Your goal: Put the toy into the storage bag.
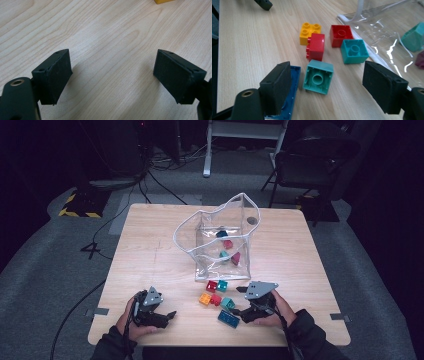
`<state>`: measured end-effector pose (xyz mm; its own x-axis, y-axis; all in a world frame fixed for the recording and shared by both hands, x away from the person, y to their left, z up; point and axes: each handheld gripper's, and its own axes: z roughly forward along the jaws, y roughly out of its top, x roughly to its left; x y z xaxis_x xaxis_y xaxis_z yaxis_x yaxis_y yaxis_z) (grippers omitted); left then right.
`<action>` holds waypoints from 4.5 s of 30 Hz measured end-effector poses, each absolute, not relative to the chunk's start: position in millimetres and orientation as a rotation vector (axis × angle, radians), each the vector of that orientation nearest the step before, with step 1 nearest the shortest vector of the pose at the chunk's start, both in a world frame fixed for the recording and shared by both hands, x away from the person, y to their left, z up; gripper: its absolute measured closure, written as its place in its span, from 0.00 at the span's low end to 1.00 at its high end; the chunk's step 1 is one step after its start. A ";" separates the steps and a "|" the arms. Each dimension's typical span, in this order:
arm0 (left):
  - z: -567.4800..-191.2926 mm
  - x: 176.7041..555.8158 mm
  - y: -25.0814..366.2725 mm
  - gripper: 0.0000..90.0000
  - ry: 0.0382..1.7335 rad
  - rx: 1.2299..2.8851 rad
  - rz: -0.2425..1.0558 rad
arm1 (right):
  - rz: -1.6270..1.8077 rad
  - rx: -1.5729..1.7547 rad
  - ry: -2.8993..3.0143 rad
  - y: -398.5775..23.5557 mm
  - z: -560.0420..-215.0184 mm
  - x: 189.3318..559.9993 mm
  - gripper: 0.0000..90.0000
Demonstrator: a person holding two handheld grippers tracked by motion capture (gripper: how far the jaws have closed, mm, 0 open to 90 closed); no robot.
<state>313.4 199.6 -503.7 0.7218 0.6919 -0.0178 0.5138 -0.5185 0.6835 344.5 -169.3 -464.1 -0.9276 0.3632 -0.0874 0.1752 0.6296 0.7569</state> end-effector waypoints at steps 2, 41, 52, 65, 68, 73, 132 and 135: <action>-503.7 313.6 199.6 0.17 0.907 2.239 0.339 | 1.179 0.431 2.632 -166.5 -466.0 343.5 0.26; -503.6 313.4 199.6 0.17 0.908 2.239 0.336 | 1.121 0.577 2.668 -159.8 -495.6 367.2 0.66; -503.6 313.5 199.6 0.17 0.907 2.239 0.337 | 1.195 0.588 2.584 -185.5 -474.2 368.7 0.66; -503.6 313.6 199.7 0.17 0.906 2.240 0.338 | 1.330 0.574 2.475 -216.3 -429.7 372.4 0.66; -503.6 313.6 199.7 0.17 0.906 2.240 0.338 | 1.350 0.577 2.449 -220.1 -413.3 375.3 0.66; -503.6 313.5 199.7 0.17 0.907 2.240 0.337 | 1.355 0.546 2.404 -223.6 -383.1 378.1 0.66; -503.7 313.5 199.6 0.17 0.908 2.238 0.337 | 1.332 0.650 2.245 -193.6 -296.9 461.5 0.66; -503.7 313.5 199.6 0.17 0.908 2.238 0.336 | 1.312 0.665 2.246 -190.5 -298.0 467.1 0.66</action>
